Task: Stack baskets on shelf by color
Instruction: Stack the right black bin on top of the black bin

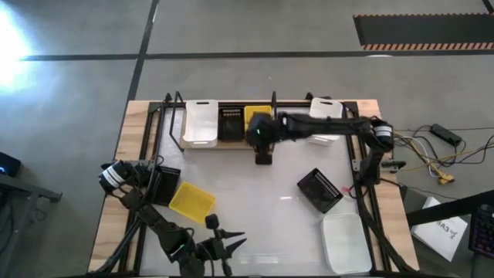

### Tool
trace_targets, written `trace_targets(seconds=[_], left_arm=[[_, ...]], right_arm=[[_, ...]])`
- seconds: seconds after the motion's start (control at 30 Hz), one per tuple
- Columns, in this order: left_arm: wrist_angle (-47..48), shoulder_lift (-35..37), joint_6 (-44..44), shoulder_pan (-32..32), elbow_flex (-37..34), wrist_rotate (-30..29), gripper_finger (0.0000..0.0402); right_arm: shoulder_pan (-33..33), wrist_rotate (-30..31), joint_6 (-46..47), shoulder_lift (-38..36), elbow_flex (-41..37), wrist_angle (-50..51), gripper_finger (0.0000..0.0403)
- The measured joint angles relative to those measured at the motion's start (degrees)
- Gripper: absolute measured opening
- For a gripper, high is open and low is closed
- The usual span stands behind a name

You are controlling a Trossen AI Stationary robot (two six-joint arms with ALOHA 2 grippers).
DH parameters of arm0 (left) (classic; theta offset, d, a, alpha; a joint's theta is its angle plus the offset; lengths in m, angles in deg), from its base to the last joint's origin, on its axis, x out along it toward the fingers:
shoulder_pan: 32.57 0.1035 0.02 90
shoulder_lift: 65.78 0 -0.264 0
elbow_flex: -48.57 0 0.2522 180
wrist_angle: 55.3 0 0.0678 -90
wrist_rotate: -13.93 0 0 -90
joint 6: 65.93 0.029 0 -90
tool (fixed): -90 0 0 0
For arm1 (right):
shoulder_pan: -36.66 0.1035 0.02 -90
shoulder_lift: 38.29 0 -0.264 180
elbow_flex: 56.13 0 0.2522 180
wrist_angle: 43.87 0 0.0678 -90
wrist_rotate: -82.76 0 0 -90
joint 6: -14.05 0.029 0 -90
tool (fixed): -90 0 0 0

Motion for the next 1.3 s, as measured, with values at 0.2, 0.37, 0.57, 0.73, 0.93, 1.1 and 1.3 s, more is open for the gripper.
trace_targets(seconds=[0.2, 0.37, 0.57, 0.73, 0.93, 1.1, 1.3], left_arm=[[0.0, 0.0, -1.3, -0.6, 0.0, 0.0, 0.0072], [0.1, 0.0, -1.2, -1.0, -0.1, 0.0, 0.0072], [0.1, 0.0, -0.8, 0.3, -0.1, 0.6, 0.0072], [0.0, 0.0, -0.9, 5.8, 1.4, 6.5, 0.0072], [0.0, -0.7, -1.1, 17.2, 3.7, 27.8, 0.0072], [0.5, -3.6, 6.4, 22.8, 6.1, 30.6, 0.0072], [4.2, -6.6, 7.8, 25.6, 9.8, 35.8, 0.0072]], right_arm=[[14.0, 1.5, 3.7, -6.2, -12.2, -10.2, 0.0104], [30.2, 11.2, 11.3, -11.1, -24.6, -22.6, 0.0077], [49.6, 25.1, 19.5, -11.1, -32.9, -33.8, 0.0051], [62.3, 40.4, 28.9, -11.0, -33.6, -32.4, 0.0038], [73.0, 56.2, 32.8, -12.6, -33.6, -31.8, 0.0034], [78.3, 63.3, 37.7, -14.6, -33.6, -29.2, 0.0034], [79.6, 61.5, 63.0, -19.6, -33.5, -13.0, 0.0033]])
